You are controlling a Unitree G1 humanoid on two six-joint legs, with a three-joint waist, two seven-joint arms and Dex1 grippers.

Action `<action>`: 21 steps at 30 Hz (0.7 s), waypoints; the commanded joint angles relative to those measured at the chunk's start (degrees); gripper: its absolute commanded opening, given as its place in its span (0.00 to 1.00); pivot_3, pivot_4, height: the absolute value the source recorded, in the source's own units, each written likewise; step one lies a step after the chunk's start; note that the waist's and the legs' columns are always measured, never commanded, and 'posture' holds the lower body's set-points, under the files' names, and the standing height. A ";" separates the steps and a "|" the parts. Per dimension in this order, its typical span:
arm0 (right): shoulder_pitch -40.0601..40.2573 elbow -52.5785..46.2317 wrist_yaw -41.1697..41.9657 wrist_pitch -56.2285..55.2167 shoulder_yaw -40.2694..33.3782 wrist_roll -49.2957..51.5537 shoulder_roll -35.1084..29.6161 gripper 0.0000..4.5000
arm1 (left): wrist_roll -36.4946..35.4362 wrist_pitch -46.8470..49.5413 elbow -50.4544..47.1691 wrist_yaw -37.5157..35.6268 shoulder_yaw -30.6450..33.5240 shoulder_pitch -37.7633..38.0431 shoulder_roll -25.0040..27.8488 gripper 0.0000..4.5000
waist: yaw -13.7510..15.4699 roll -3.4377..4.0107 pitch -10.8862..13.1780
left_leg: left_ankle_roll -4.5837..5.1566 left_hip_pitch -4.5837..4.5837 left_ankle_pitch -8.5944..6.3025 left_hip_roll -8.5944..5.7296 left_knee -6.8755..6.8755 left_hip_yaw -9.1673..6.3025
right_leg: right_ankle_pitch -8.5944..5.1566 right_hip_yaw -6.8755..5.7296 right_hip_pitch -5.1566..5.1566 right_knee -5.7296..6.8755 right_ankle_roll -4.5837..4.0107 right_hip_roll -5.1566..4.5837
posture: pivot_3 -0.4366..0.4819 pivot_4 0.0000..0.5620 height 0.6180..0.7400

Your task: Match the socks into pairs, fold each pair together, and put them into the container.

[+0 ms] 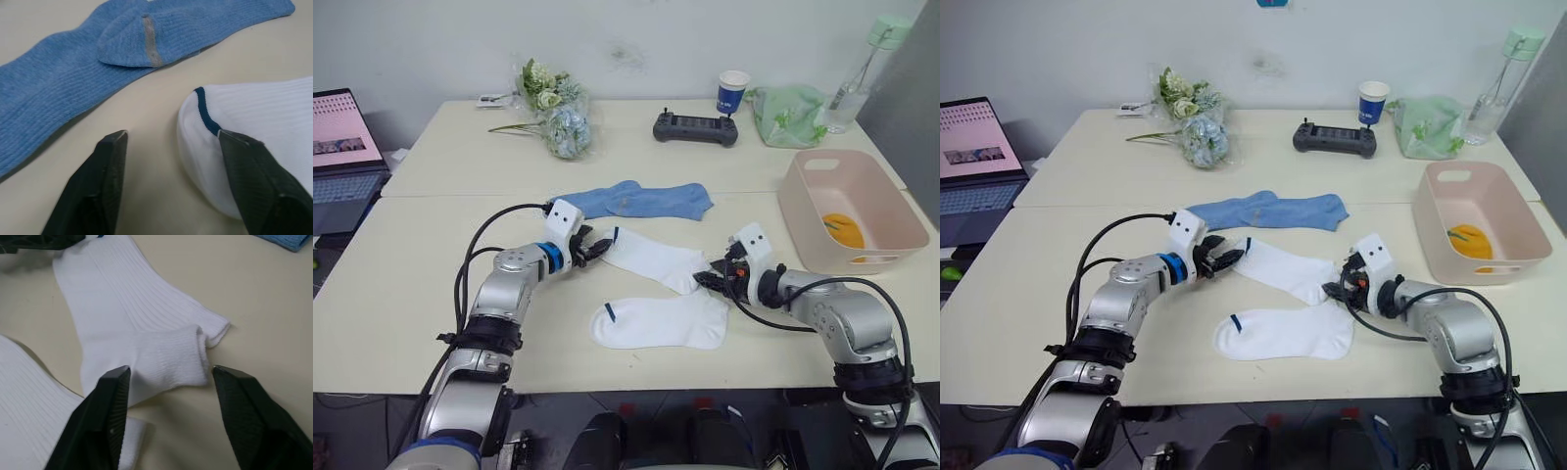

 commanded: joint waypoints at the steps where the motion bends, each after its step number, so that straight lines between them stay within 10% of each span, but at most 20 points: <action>1: -1.11 -1.70 -0.18 -0.03 -1.42 1.28 0.73 0.33 | 0.13 -0.95 -0.58 -1.34 0.37 -0.45 0.53 0.44 | -0.03 0.00 0.00 | 0.00 -0.01 0.00 0.01 0.00 -0.01 | 0.00 0.00 -0.02 0.01 0.00 0.01 | 0.48 0.27 1.00; 5: -1.84 0.42 -0.39 -1.84 -1.21 0.65 1.81 0.00 | -0.04 -0.70 -1.46 -0.81 1.15 0.23 0.34 0.14 | -0.03 0.00 0.00 | 0.00 -0.02 0.00 0.00 0.01 0.00 | 0.00 0.01 -0.03 0.02 0.00 0.00 | 0.48 0.27 1.00; 7: -2.18 1.16 0.02 -2.41 -1.67 0.77 1.85 0.00 | -1.15 0.65 -3.44 -0.21 2.31 0.85 0.19 0.01 | -0.06 0.00 0.00 | 0.00 -0.02 0.00 0.00 0.01 0.00 | 0.00 0.00 -0.03 0.02 0.00 0.00 | 0.48 0.27 1.00; 21: -6.79 1.02 7.27 6.22 -12.27 12.83 -4.25 0.00 | -18.54 22.18 -37.75 3.49 11.77 13.19 0.09 0.01 | -0.27 0.00 0.00 | 0.00 -0.04 0.00 0.02 0.00 0.02 | 0.00 0.05 -0.03 0.00 -0.01 0.00 | 0.48 0.27 1.00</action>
